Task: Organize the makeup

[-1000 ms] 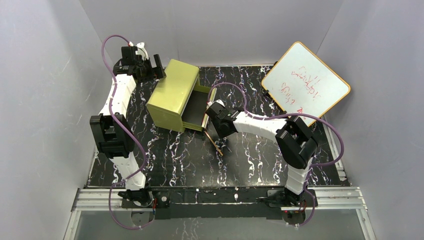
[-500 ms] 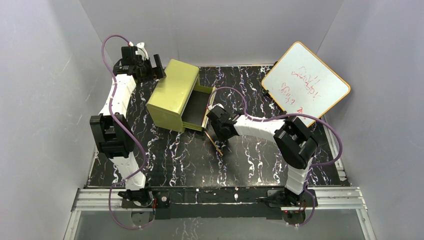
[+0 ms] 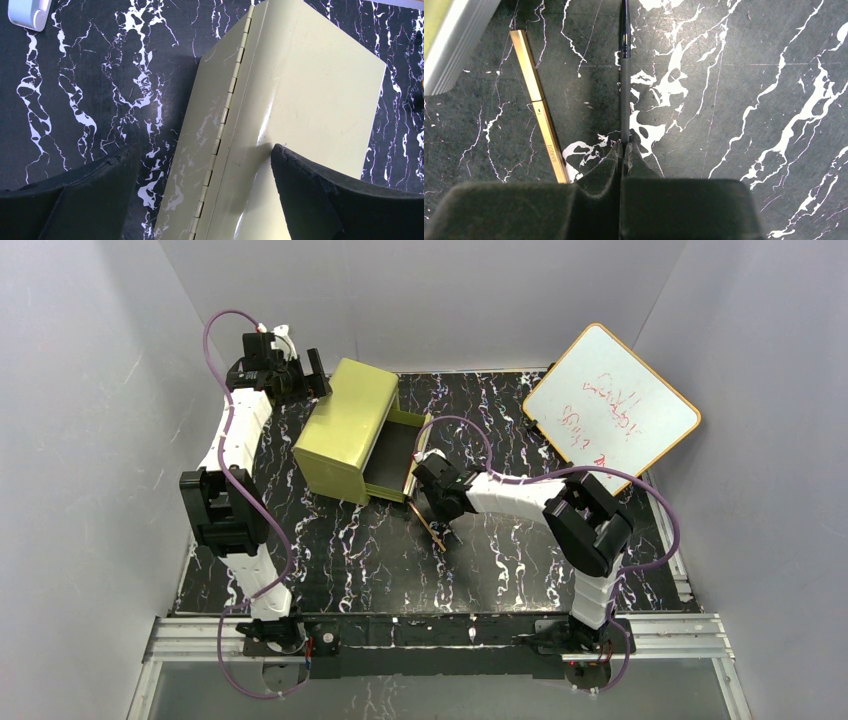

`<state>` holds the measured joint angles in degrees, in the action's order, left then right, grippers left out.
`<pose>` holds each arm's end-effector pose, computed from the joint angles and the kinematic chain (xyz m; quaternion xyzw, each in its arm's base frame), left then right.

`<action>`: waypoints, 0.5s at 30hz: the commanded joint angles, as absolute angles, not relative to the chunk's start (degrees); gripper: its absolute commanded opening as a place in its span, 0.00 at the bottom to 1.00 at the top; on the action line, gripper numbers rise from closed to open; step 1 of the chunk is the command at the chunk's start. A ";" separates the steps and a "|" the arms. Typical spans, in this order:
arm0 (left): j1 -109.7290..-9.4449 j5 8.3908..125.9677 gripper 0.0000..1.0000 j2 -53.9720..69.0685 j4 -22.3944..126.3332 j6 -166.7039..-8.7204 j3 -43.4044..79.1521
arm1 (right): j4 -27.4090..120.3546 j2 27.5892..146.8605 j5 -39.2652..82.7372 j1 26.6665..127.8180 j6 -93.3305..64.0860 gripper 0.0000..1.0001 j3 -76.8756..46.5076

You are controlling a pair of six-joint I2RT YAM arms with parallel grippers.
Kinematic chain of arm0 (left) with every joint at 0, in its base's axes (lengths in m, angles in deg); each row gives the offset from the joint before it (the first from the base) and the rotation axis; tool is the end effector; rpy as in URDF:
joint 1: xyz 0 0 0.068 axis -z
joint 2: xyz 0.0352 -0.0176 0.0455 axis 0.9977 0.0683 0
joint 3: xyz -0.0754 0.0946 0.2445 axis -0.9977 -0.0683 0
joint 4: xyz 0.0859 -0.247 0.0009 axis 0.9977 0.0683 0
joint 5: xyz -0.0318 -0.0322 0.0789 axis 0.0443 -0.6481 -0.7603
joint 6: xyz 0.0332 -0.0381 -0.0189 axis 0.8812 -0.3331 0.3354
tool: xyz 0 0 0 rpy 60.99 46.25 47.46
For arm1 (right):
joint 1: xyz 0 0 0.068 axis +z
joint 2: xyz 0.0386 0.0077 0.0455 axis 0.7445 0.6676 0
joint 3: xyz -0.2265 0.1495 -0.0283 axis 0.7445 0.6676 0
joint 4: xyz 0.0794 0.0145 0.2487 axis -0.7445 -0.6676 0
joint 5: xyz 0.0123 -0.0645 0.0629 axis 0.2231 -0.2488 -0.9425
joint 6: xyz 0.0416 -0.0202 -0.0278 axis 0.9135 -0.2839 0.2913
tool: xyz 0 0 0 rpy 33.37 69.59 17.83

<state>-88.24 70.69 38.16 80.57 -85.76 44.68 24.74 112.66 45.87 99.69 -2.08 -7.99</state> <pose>0.4341 0.0092 0.3366 -0.0417 0.8767 -0.1209 0.4637 0.2431 0.2901 0.1687 -0.2303 0.9294 0.0337 0.2863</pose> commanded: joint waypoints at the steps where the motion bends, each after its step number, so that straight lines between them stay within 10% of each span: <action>1: -89.69 64.60 0.99 38.70 89.21 -82.72 42.50 | 22.62 115.67 47.79 99.89 -1.92 0.01 -7.69; 15: -89.86 64.63 0.99 38.62 89.26 -82.81 42.65 | 12.45 107.23 52.89 99.86 -2.25 0.01 -19.64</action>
<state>-88.24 70.69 38.14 80.60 -85.76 44.68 16.68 112.23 50.06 99.93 -2.00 -13.59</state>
